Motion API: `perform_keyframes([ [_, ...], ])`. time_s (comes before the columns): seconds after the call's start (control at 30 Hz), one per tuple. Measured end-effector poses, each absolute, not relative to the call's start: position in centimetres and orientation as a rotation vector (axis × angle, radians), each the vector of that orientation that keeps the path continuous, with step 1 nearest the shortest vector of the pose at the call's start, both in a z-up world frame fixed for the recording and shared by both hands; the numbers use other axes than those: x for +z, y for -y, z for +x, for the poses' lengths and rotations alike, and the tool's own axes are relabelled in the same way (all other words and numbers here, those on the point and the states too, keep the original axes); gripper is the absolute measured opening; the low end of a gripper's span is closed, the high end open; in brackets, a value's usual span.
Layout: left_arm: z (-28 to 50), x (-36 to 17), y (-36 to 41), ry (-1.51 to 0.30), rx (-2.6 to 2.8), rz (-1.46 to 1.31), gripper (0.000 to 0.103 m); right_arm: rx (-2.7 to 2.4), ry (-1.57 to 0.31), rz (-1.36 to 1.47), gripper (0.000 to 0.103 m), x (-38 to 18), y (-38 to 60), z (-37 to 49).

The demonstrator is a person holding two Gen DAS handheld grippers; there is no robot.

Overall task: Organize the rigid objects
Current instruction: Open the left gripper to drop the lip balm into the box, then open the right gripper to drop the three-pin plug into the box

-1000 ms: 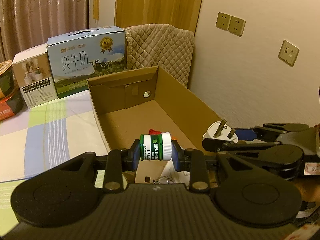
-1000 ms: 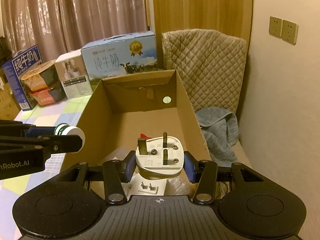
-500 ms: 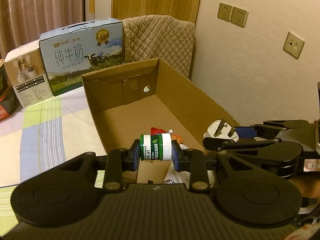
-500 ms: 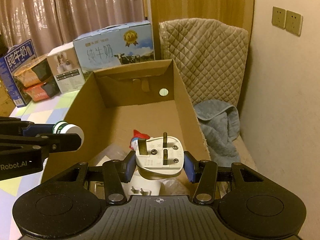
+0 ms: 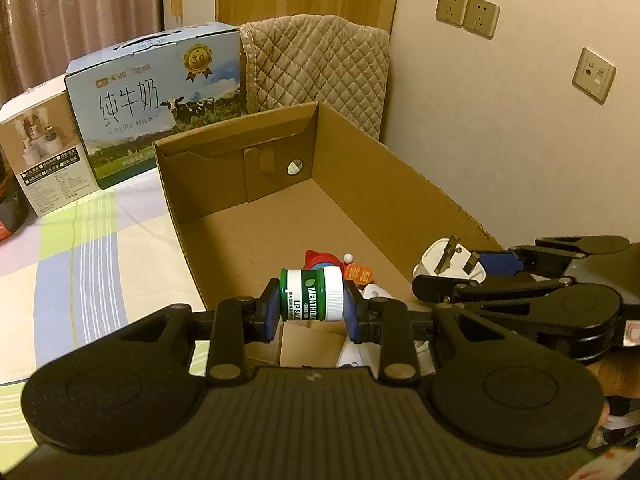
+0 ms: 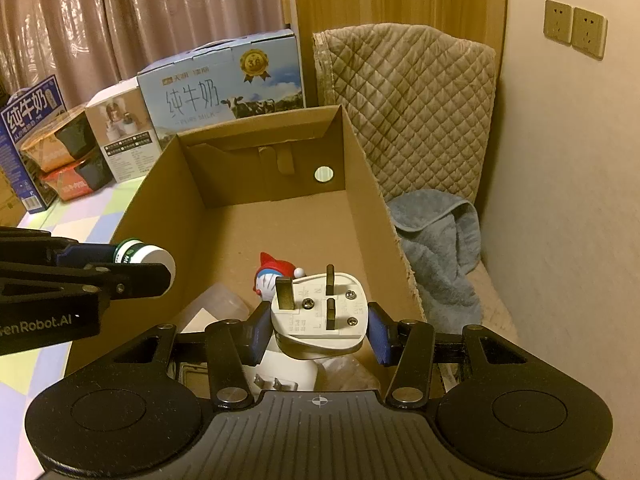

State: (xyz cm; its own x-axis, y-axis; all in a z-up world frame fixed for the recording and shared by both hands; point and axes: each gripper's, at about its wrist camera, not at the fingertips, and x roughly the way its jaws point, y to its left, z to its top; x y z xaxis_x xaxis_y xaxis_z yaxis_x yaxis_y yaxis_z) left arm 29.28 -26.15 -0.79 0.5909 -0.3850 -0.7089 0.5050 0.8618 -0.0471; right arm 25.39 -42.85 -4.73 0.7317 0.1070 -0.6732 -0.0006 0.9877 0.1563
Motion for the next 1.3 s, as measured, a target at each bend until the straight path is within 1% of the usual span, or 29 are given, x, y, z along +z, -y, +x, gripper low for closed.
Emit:
perform_keyframes([
  [0.23,29.5,-1.1,26.4,-0.782,-0.523,0.156,0.027,0.061,-0.749,0.149,0.047,-4.7,42.7,25.4],
  [0.27,29.4,-1.1,26.3,-0.774,-0.512,0.156,0.028,0.061,-0.747,0.148,0.047,-4.7,42.6,25.4],
  [0.3,29.4,-1.0,26.2,-0.767,-0.499,0.152,0.038,0.062,-0.747,0.148,0.047,-4.6,42.6,25.4],
  [0.33,29.4,-0.9,26.1,-0.766,-0.495,0.144,0.043,0.063,-0.746,0.149,0.047,-4.6,42.5,25.4],
  [0.67,28.9,0.8,24.6,-0.735,-0.469,0.115,0.043,0.070,-0.740,0.153,0.047,-4.2,42.1,25.3],
  [1.3,28.0,0.5,23.4,-0.745,-0.460,0.087,0.043,0.082,-0.738,0.147,0.047,-4.0,41.3,25.3],
])
